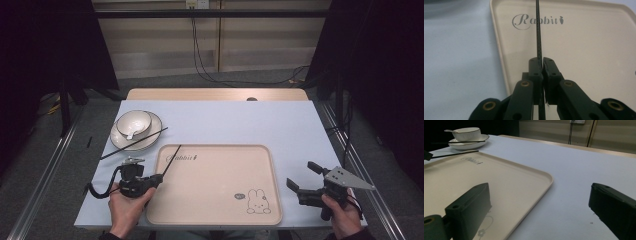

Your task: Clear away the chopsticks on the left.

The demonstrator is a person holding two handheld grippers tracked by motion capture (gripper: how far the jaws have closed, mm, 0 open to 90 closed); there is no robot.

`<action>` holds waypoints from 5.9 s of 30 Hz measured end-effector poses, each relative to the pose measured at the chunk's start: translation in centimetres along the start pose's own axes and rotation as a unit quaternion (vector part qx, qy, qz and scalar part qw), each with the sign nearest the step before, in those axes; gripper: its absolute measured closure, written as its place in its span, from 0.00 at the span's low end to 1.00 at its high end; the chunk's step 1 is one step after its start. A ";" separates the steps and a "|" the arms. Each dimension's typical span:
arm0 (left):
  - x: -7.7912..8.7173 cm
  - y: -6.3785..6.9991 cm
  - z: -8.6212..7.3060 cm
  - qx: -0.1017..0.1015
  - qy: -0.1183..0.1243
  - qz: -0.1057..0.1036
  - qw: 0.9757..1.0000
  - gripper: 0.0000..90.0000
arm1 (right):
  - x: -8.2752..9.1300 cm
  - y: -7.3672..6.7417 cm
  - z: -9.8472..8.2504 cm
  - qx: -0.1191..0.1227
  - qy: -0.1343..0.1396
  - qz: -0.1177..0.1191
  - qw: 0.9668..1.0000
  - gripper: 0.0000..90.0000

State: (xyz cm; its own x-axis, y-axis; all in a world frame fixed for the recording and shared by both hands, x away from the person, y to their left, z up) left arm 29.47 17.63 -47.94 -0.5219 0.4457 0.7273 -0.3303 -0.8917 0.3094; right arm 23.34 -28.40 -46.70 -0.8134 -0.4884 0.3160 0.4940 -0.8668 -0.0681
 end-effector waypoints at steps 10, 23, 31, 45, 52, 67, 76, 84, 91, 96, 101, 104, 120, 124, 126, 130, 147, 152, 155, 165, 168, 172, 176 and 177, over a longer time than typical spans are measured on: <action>-1.6 0.1 -0.5 -0.008 -0.023 0.025 0.999 0.95 | 0.0 0.0 0.0 0.001 -0.001 0.001 1.000 0.04; -2.4 0.3 -0.9 -0.020 -0.037 0.023 0.999 0.88 | 0.0 -0.1 0.0 0.001 0.000 0.003 1.000 0.04; -1.9 0.3 -0.4 -0.040 -0.021 0.003 0.999 0.77 | 0.0 -0.1 0.0 0.000 0.000 0.005 1.000 0.04; 1.4 -1.0 2.1 -0.140 0.066 -0.049 0.987 0.17 | 0.0 -0.1 0.0 -0.001 0.002 0.004 1.000 0.04; 3.3 -3.0 3.6 -0.176 0.097 -0.125 0.972 0.05 | 0.0 -0.1 0.0 -0.003 0.003 0.006 1.000 0.04; 4.2 -7.9 5.2 -0.229 0.105 -0.095 0.963 0.07 | 0.0 -0.1 0.0 0.000 0.002 0.003 1.000 0.04; 4.3 -10.7 6.4 -0.215 0.107 -0.119 0.963 0.08 | 0.0 -0.1 0.0 -0.001 0.002 0.003 1.000 0.04; 4.0 -13.0 7.1 -0.227 0.083 -0.104 0.965 0.09 | 0.0 -0.1 0.0 0.000 0.001 0.003 1.000 0.04; 2.9 -14.6 8.3 -0.243 0.075 -0.087 0.963 0.14 | 0.0 -0.1 0.0 0.002 0.000 0.004 1.000 0.04; 1.7 -15.3 8.9 -0.251 0.048 -0.076 0.964 0.39 | 0.0 -0.1 0.0 0.000 0.000 0.003 1.000 0.04; 0.3 -16.2 9.0 -0.251 0.041 -0.055 0.966 0.57 | -0.1 -0.1 -0.1 0.003 -0.001 0.004 1.000 0.04; -0.5 -16.5 9.0 -0.252 0.036 -0.054 0.965 0.62 | -0.1 -0.1 -0.1 0.000 -0.001 0.003 1.000 0.04; -2.2 -15.8 9.4 -0.288 -0.006 -0.068 0.955 0.80 | -0.1 -0.1 -0.1 0.002 -0.001 0.004 1.000 0.04; -2.6 -15.6 9.5 -0.299 -0.013 -0.067 0.952 0.85 | -0.1 -0.1 -0.1 0.002 -0.001 0.004 1.000 0.04; -2.7 -15.4 9.4 -0.297 -0.019 -0.075 0.952 0.90 | -0.1 -0.1 -0.1 0.002 -0.001 0.004 1.000 0.04; -2.8 -15.3 9.5 -0.300 -0.024 -0.081 0.950 0.93 | 0.0 -0.1 -0.1 0.002 -0.001 0.004 1.000 0.04; -1.6 -14.6 9.0 -0.275 -0.030 -0.103 0.955 0.96 | 0.0 -0.1 -0.1 0.003 -0.001 0.003 1.000 0.04; -0.7 -14.1 8.5 -0.272 -0.030 -0.109 0.956 0.96 | 0.0 -0.1 -0.1 0.004 0.001 0.003 1.000 0.04; -0.2 -13.8 8.1 -0.272 -0.031 -0.114 0.955 0.96 | 0.0 -0.1 -0.1 0.000 0.000 0.004 1.000 0.04; 2.2 -13.3 7.4 -0.254 -0.020 -0.118 0.960 0.96 | -0.1 -0.2 0.0 0.001 0.000 0.006 1.000 0.04; 2.9 -13.0 7.0 -0.247 -0.015 -0.124 0.961 0.96 | -0.1 -0.2 0.0 0.003 0.001 0.007 1.000 0.04; 3.4 -12.6 6.4 -0.231 -0.007 -0.126 0.965 0.96 | -0.1 -0.2 0.0 0.001 0.001 0.006 1.000 0.04; 3.9 -11.8 5.6 -0.218 -0.001 -0.123 0.968 0.96 | -0.1 -0.3 0.0 0.003 0.003 0.004 1.000 0.04; 3.9 -11.8 5.6 -0.218 -0.001 -0.123 0.968 0.96 | -0.1 -0.3 0.0 0.003 0.003 0.004 1.000 0.04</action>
State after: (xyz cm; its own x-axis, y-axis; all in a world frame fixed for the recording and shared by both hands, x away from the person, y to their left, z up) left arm 35.78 29.45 -45.35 -0.3840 0.6400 0.6655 -0.7449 -0.6406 0.1863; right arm 23.34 -28.10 -46.69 -0.8114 -0.4960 0.3091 0.5026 -0.8621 -0.0642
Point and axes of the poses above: each handheld gripper's, and its own axes: x roughly backward along the jaws, z roughly out of its top, y roughly to its right, the point moved 5 cm from there along -x, roughly forward along the jaws, and after that the axes turned 1 degree about z, right-handed, at the moved point
